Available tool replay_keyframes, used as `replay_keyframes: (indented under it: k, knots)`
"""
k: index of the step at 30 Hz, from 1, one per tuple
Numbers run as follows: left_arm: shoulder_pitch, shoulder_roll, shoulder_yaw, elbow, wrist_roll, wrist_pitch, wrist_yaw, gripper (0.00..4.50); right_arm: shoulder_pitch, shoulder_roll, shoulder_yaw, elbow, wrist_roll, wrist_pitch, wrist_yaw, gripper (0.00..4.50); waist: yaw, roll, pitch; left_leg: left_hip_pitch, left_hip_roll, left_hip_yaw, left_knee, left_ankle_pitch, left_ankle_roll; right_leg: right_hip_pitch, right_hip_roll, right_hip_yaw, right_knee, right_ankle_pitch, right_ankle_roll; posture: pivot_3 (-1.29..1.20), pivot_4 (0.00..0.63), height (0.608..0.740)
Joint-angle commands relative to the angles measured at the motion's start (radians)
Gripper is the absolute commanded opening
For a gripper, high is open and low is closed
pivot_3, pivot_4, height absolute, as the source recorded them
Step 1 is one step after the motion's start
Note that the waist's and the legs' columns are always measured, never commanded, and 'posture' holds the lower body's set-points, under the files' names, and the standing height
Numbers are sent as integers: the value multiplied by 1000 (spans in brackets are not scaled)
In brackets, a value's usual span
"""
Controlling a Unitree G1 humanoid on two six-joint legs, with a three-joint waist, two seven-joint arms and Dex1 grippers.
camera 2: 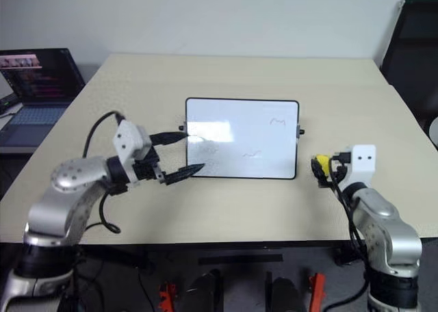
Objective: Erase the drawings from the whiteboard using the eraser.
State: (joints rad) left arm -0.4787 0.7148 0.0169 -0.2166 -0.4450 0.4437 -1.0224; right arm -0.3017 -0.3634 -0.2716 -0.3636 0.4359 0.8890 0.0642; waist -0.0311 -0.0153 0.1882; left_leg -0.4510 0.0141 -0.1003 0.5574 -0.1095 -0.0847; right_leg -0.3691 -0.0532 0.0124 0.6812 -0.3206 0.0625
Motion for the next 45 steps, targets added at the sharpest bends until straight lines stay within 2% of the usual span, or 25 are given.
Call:
replay_keyframes:
  k: [1,7,21,24,32,39,45]
  knots:
    - [-62,34,-35,32,-21,14,-99,4500,-54,13,0,46,-42,2,-47,4452,-2,0,0,0,0,0,0,0,0,0,0,0,0,0,0,0,150,740]
    - [-144,13,-65,79,-20,19,-132,4500,-98,39,36,174,-109,-59,-59,4452,-2,0,0,0,0,0,0,0,0,0,0,0,0,0,0,0,150,740]
    - [-133,29,-44,82,-19,22,-154,4500,-110,92,75,290,-178,-127,-46,4452,-4,0,0,0,0,0,0,0,1,0,0,1,2,1,-1,0,150,740]
    - [-128,32,-39,89,-17,18,-152,4500,-117,98,68,307,-186,-143,-45,3881,-4,0,0,0,0,1,0,1,1,0,1,1,2,1,-1,0,150,740]
    - [-114,39,-27,80,-51,40,-167,4500,-125,104,62,312,-188,-164,-46,1139,-4,0,0,0,0,1,0,1,1,0,0,1,2,2,-2,0,150,740]
    - [-70,47,-6,49,-73,67,-157,4500,-106,96,63,275,-177,-148,-27,1091,-4,0,0,1,0,1,0,1,1,-1,1,1,3,3,-4,0,150,740]
    - [23,49,52,-48,-64,140,-10,4500,-15,-10,105,-17,-130,-17,82,1091,-3,0,0,0,0,1,0,1,1,-1,0,1,2,3,-4,0,150,740]
